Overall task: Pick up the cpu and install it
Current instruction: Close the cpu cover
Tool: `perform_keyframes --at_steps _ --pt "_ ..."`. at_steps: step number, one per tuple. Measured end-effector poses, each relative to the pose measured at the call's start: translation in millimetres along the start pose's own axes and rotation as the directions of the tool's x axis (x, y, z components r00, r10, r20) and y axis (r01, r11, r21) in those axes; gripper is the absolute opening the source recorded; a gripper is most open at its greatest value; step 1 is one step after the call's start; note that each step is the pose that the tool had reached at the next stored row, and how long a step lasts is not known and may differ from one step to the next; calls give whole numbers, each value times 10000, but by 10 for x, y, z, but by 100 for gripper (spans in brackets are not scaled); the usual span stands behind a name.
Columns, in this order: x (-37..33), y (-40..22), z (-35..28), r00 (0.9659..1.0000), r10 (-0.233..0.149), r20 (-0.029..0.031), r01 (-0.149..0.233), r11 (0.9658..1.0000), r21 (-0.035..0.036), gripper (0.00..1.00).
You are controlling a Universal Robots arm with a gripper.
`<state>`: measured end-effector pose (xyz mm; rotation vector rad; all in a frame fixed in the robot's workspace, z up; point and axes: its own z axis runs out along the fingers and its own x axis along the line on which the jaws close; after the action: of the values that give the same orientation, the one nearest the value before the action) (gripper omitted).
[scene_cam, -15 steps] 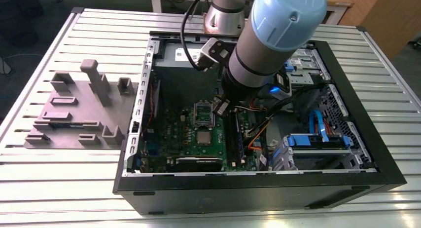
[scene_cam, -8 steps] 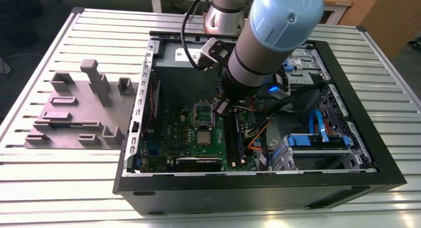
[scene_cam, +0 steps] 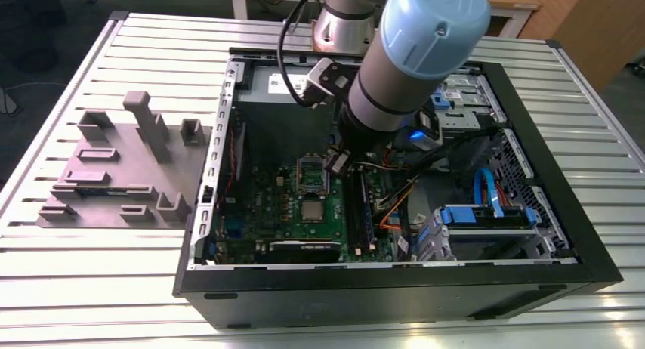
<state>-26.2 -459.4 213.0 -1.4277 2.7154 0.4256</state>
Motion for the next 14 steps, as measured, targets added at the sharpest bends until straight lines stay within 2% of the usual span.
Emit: perform_keyframes --at_steps 14 --pt "-35 49 80 10000 0 0 0 10000 0 10"
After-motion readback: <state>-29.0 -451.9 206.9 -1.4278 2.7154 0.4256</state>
